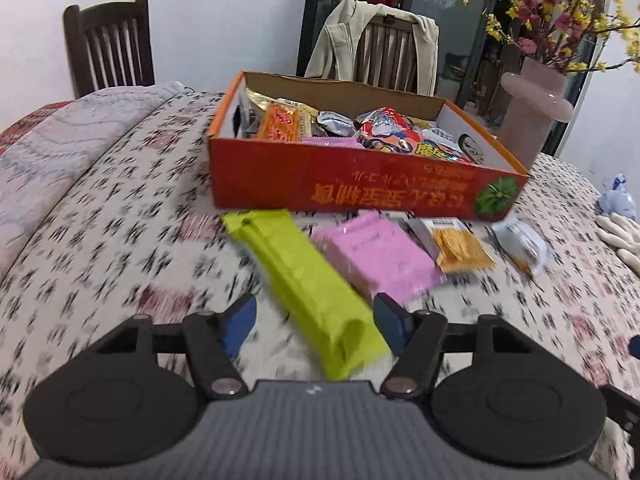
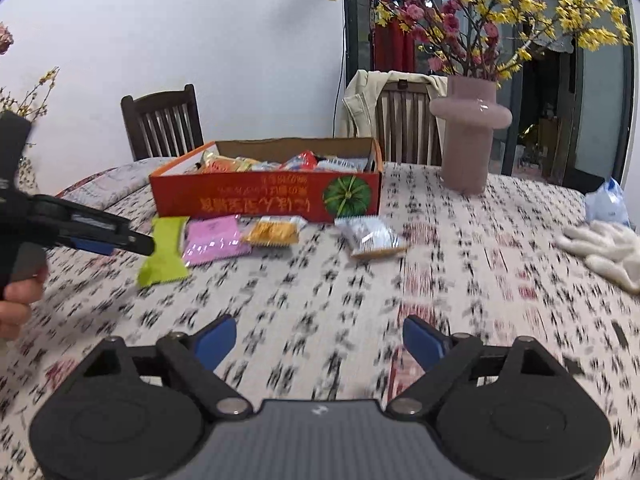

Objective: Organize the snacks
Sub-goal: 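Grasp the yellow-green bar with the left gripper while the right grasps a cracker packet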

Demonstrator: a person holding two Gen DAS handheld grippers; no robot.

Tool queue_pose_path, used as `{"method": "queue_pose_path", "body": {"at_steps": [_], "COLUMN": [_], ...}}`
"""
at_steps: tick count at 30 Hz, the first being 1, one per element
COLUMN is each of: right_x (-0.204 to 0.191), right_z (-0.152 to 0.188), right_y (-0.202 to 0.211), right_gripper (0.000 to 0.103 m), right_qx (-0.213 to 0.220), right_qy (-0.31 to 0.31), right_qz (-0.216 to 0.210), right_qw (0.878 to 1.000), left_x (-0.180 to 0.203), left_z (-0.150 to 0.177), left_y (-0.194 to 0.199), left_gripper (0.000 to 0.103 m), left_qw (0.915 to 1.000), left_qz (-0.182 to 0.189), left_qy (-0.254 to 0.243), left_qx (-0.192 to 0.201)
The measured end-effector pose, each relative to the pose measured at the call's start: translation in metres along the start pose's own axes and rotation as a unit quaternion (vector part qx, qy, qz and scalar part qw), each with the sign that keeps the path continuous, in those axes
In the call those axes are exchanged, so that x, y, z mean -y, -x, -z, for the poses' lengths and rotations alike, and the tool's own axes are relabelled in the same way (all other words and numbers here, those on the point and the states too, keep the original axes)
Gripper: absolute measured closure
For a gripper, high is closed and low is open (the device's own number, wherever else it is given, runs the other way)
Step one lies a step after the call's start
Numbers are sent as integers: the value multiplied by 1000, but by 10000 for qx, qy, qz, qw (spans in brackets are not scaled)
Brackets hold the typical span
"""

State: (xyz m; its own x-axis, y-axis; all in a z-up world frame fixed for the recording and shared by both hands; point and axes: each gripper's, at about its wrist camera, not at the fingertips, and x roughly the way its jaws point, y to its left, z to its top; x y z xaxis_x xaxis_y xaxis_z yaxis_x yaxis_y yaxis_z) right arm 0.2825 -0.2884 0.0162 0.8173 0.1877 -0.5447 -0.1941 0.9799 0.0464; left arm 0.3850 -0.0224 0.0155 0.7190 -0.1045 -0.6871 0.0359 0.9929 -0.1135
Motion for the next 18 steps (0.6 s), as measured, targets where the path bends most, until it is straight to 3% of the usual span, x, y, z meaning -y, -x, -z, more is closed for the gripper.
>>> {"method": "queue_pose_path", "body": {"at_steps": [6,9,12,15,18], "right_x": [4,6,11,10,4], "right_z": [-23,-38,-55,-73,-87], "right_y": [-27,-42,-56,-79,-114], "right_gripper": [20,22,23,28,36], "right_qx": [-55,-30,66,69,-70], "right_qy": [165,308,285,209,218], "right_qz": [14,73,65,-193,-491], "right_qw": [9998,9995,9996,9996,9985], "left_x": [-4,-12,-25,-28,-20], "left_z": [-8,-1,-2,-7,-5], "left_y": [-36,-27,-23,-29,-35], "left_gripper": [41,50,64,63,62], "left_qw": [9998,9996,9998,9998,9986], "left_qz": [-156,-164,-154,-201,-353], "left_qy": [-6,-235,-151,-82,-367], "left_qx": [-84,16,-21,9,162]}}
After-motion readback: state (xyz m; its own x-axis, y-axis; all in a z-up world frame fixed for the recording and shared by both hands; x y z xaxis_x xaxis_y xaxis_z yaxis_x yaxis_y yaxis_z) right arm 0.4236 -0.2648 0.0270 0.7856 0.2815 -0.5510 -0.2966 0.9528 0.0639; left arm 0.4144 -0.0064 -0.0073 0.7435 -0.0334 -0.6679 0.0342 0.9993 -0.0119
